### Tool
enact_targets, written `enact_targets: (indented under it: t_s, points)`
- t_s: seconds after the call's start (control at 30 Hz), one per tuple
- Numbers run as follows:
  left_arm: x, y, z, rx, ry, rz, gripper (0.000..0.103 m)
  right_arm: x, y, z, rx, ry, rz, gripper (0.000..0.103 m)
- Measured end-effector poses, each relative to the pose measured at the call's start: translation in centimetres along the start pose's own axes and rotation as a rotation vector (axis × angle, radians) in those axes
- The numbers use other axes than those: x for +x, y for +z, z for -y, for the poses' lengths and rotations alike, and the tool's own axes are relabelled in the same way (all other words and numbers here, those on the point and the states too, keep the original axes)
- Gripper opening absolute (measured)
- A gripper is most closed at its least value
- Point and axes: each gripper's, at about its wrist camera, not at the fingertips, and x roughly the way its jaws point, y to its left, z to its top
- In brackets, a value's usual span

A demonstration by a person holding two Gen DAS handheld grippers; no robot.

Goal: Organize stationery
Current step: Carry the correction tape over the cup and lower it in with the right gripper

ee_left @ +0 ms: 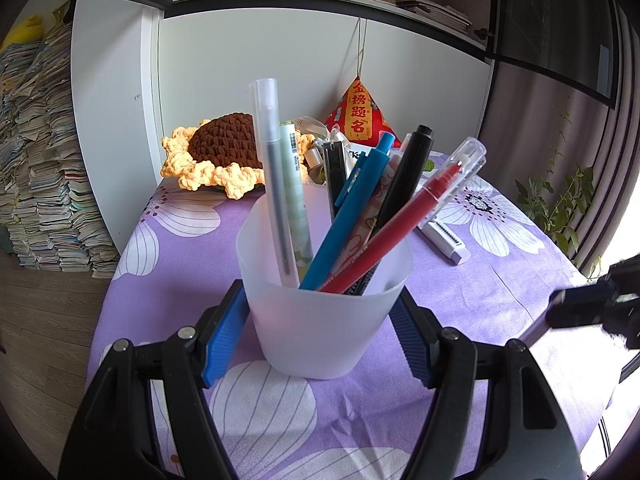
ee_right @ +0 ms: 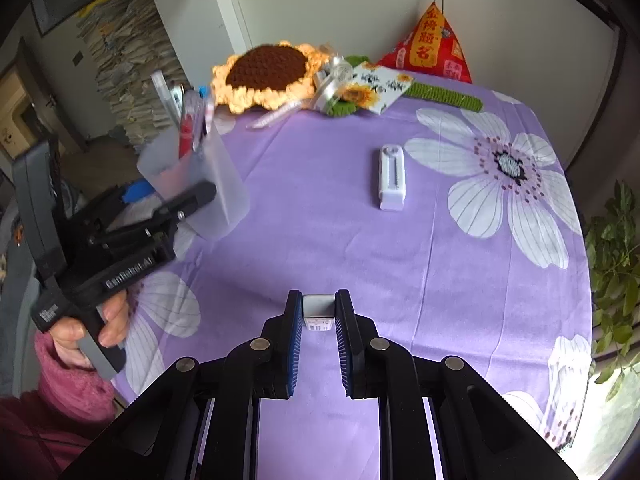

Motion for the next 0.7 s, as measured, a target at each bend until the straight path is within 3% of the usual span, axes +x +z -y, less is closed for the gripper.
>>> enact_targets:
  t_s: [0.3, 0.5, 0.7]
  points:
    - [0.0, 0.0, 0.0, 0.0, 0.0, 0.0, 0.069, -4.7, 4.1, -3.9, -0.115, 0.109, 0.168, 0.017]
    - [0.1, 0.0, 0.0, -0.001, 0.0, -0.001, 0.069, -5.0, 7.1, -5.9, -0.132, 0.217, 0.21, 0.017]
    - [0.1, 0.0, 0.0, 0.0, 0.0, -0.001, 0.069, -3.1, 9.5, -7.3, -0.162, 0.282, 0.195, 0.017]
